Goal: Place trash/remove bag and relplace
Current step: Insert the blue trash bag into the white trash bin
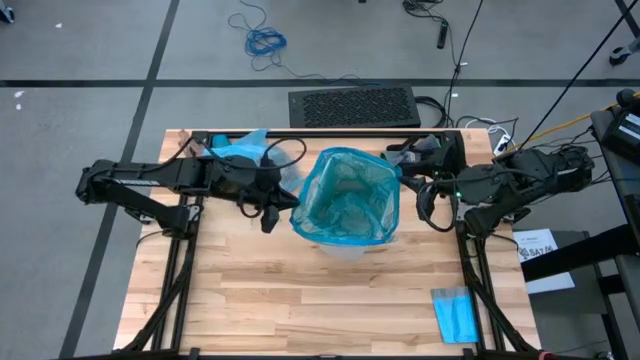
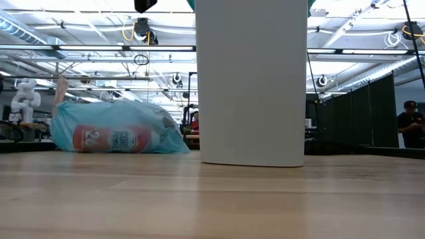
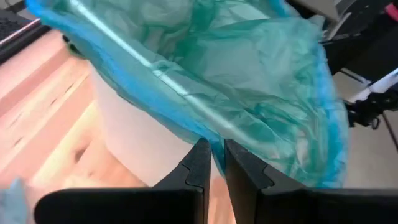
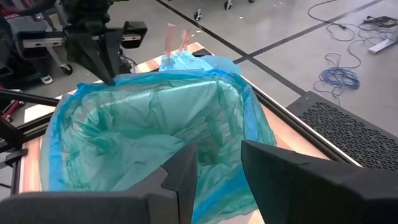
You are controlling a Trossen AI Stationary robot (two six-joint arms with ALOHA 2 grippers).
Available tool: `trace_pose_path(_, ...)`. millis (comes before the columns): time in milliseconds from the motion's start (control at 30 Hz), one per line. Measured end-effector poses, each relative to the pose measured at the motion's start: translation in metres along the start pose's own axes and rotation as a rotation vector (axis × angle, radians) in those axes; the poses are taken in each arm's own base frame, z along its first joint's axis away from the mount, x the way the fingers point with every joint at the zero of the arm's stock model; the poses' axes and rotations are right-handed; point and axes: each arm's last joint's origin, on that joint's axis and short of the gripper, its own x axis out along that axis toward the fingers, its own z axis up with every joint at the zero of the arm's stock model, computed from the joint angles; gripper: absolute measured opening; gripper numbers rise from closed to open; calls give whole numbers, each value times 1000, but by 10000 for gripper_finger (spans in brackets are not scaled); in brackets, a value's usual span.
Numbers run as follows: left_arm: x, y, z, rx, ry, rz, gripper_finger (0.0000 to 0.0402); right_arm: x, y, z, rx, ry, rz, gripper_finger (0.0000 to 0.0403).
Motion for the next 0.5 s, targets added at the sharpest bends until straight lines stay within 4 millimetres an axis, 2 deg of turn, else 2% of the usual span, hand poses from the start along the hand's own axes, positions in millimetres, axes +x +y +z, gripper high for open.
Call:
trace_pose_path(200,-13,7,6,9,-36,-13,61,0,0,0,-29,0,-1,118)
trace_pose_path(500,-45,12,18,1,-187,-44,147,0,0,1,-63,-7,1,118)
